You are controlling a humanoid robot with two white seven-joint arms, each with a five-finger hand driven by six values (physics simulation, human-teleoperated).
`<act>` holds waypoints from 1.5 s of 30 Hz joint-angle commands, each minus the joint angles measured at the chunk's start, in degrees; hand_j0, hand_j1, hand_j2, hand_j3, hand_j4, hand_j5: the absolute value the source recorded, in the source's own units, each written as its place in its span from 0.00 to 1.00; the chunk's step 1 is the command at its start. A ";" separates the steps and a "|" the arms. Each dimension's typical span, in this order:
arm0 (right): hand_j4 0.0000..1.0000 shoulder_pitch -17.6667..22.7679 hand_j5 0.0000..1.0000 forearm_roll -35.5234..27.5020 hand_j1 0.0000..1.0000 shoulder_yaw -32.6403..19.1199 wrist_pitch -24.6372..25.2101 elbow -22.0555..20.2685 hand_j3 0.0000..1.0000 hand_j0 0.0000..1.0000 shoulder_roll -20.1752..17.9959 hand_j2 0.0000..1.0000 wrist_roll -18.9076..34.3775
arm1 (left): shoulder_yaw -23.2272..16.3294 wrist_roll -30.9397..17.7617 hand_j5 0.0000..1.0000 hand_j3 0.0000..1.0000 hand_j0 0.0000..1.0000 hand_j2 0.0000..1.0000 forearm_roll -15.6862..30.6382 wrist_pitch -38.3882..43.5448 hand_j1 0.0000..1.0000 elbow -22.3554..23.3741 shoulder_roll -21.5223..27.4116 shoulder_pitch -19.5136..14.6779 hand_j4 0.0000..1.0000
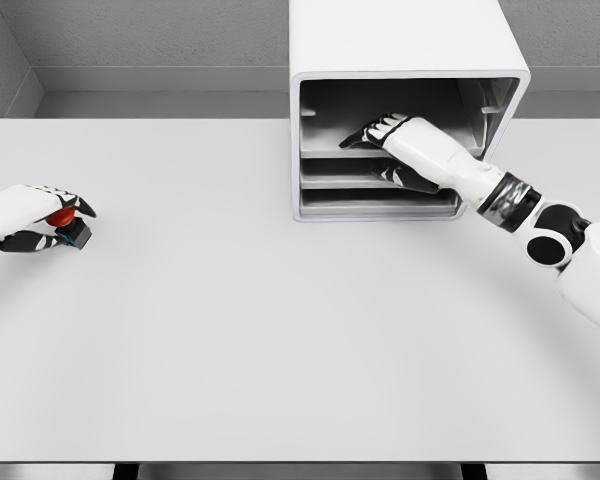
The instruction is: Slide open multi-storey tabletop storage cabinets and put open load switch and slide close multi-storey tabletop storage cabinets
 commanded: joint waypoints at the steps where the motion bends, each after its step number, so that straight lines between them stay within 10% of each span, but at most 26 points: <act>1: 0.72 0.00 0.72 0.92 0.72 0.35 0.02 -0.21 0.72 0.72 -0.12 0.72 0.11 | 0.04 0.03 0.55 0.55 0.55 0.55 0.26 0.13 0.55 -0.01 0.15 0.00 0.55; 18: 0.72 3.69 0.72 -0.40 0.72 -0.35 0.02 -8.38 0.72 0.72 -6.10 0.72 -0.16 | 0.66 0.03 0.35 0.35 0.35 0.35 0.53 0.13 0.35 -2.21 0.23 -0.70 0.35; 45: 0.73 9.23 0.73 -3.13 0.73 -0.70 0.02 -18.84 0.73 0.73 -14.97 0.73 -0.33 | 0.83 0.03 0.34 0.34 0.34 0.34 1.23 0.13 0.34 -13.72 -3.98 -0.88 0.34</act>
